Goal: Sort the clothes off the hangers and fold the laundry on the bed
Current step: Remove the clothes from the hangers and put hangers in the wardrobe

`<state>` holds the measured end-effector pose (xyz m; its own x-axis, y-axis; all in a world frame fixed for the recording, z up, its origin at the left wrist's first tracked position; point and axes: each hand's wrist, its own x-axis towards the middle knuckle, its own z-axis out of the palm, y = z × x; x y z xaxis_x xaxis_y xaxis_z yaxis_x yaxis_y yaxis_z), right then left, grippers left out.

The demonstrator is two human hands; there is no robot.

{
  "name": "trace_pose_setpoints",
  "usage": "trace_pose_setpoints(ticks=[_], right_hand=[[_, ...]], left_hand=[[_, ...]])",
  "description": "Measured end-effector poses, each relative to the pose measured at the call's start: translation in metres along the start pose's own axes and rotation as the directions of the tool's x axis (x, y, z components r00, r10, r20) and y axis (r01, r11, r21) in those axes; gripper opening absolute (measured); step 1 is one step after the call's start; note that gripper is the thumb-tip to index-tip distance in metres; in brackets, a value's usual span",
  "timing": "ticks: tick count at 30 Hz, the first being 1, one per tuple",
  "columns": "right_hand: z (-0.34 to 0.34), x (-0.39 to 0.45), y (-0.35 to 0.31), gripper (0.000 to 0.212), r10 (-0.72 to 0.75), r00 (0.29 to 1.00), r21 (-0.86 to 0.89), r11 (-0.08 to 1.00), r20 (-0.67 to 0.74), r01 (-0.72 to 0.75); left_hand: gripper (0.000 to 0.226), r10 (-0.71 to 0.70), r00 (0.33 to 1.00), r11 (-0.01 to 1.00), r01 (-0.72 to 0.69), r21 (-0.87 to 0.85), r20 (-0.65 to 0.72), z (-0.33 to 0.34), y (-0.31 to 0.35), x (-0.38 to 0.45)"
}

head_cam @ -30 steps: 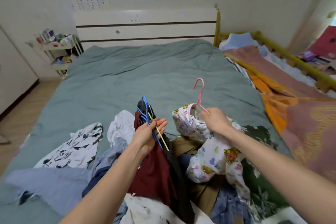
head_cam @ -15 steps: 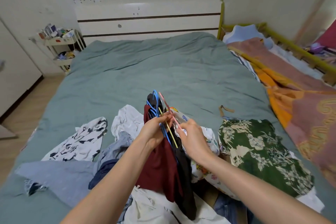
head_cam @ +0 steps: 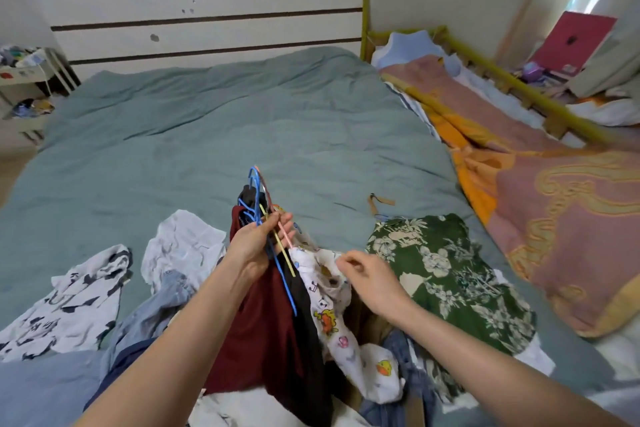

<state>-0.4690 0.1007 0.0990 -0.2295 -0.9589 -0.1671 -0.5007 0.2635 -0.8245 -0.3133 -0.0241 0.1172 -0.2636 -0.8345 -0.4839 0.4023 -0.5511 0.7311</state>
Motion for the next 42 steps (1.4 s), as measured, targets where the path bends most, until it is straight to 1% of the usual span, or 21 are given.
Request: trace_pose_setpoints(ticks=[3, 6, 10, 13, 16, 19, 23, 25, 29, 31, 33, 35, 36, 37, 38, 39, 40, 41, 42], right_hand=[[-0.052, 0.049, 0.061, 0.021, 0.186, 0.982, -0.067, 0.98, -0.015, -0.187], [-0.095, 0.111, 0.117, 0.022, 0.289, 0.957, -0.123, 0.949, -0.025, -0.29], [-0.126, 0.203, 0.172, 0.023, 0.301, 0.953, -0.262, 0.918, -0.024, -0.297], [-0.13, 0.258, 0.211, 0.025, 0.319, 0.948, -0.374, 0.881, 0.015, -0.29], [-0.122, 0.299, 0.246, 0.029, 0.323, 0.943, -0.476, 0.844, 0.083, -0.248], [-0.108, 0.328, 0.275, 0.036, 0.335, 0.923, -0.53, 0.826, 0.19, -0.191], [-0.084, 0.357, 0.302, 0.049, 0.316, 0.88, -0.597, 0.801, 0.355, -0.047], [-0.077, 0.363, 0.309, 0.041, 0.289, 0.869, -0.618, 0.786, 0.401, 0.024], [-0.076, 0.352, 0.319, 0.018, 0.176, 0.892, -0.643, 0.75, 0.417, 0.153], [-0.078, 0.341, 0.325, 0.014, 0.142, 0.897, -0.645, 0.742, 0.419, 0.183], [-0.081, 0.331, 0.331, 0.009, 0.11, 0.906, -0.623, 0.759, 0.409, 0.189], [-0.082, 0.327, 0.337, 0.013, 0.043, 0.919, -0.589, 0.779, 0.393, 0.215], [-0.081, 0.327, 0.338, 0.017, 0.044, 0.925, -0.571, 0.797, 0.377, 0.196], [-0.078, 0.328, 0.338, 0.022, 0.07, 0.941, -0.562, 0.816, 0.33, 0.137], [-0.072, 0.329, 0.336, 0.03, 0.113, 0.963, -0.554, 0.831, 0.245, 0.043], [-0.064, 0.331, 0.334, 0.04, 0.174, 0.974, -0.563, 0.825, 0.148, -0.061], [-0.056, 0.333, 0.326, 0.048, 0.247, 0.967, -0.584, 0.795, 0.067, -0.163], [-0.048, 0.338, 0.321, 0.051, 0.322, 0.947, -0.622, 0.745, 0.019, -0.241], [-0.041, 0.343, 0.316, 0.047, 0.413, 0.911, -0.639, 0.701, 0.001, -0.317]], left_hand=[[0.021, -0.003, 1.0, 1.0, 0.002, -0.003, -0.015, 0.02, -0.014, 0.033], [0.021, -0.043, 0.997, 0.999, 0.042, -0.015, -0.063, 0.038, -0.035, 0.078], [0.023, -0.119, 0.982, 0.993, 0.115, -0.037, -0.148, 0.054, -0.074, 0.135], [0.022, -0.123, 0.969, 0.991, 0.132, 0.028, -0.216, 0.067, -0.106, 0.17], [0.02, -0.116, 0.962, 0.984, 0.144, 0.101, -0.247, 0.084, -0.133, 0.2], [0.023, -0.153, 0.957, 0.976, 0.185, 0.115, -0.246, 0.099, -0.15, 0.225], [0.024, -0.189, 0.94, 0.956, 0.243, 0.165, -0.285, 0.103, -0.163, 0.258], [0.023, -0.2, 0.933, 0.945, 0.264, 0.191, -0.298, 0.104, -0.17, 0.271], [0.025, -0.246, 0.922, 0.931, 0.31, 0.192, -0.298, 0.113, -0.184, 0.286], [0.025, -0.265, 0.92, 0.925, 0.328, 0.194, -0.289, 0.116, -0.188, 0.289], [0.024, -0.286, 0.915, 0.917, 0.347, 0.195, -0.283, 0.116, -0.191, 0.292], [0.023, -0.295, 0.913, 0.913, 0.356, 0.201, -0.281, 0.114, -0.193, 0.295], [0.023, -0.295, 0.913, 0.912, 0.357, 0.203, -0.28, 0.112, -0.193, 0.297], [0.022, -0.295, 0.915, 0.912, 0.356, 0.204, -0.277, 0.111, -0.194, 0.298], [0.022, -0.295, 0.916, 0.912, 0.354, 0.204, -0.272, 0.11, -0.195, 0.298], [0.021, -0.296, 0.917, 0.913, 0.354, 0.202, -0.267, 0.11, -0.196, 0.298], [0.021, -0.298, 0.917, 0.913, 0.354, 0.2, -0.265, 0.109, -0.196, 0.298], [0.02, -0.299, 0.917, 0.914, 0.355, 0.198, -0.264, 0.109, -0.197, 0.298], [0.02, -0.298, 0.917, 0.915, 0.353, 0.196, -0.263, 0.108, -0.197, 0.298]])
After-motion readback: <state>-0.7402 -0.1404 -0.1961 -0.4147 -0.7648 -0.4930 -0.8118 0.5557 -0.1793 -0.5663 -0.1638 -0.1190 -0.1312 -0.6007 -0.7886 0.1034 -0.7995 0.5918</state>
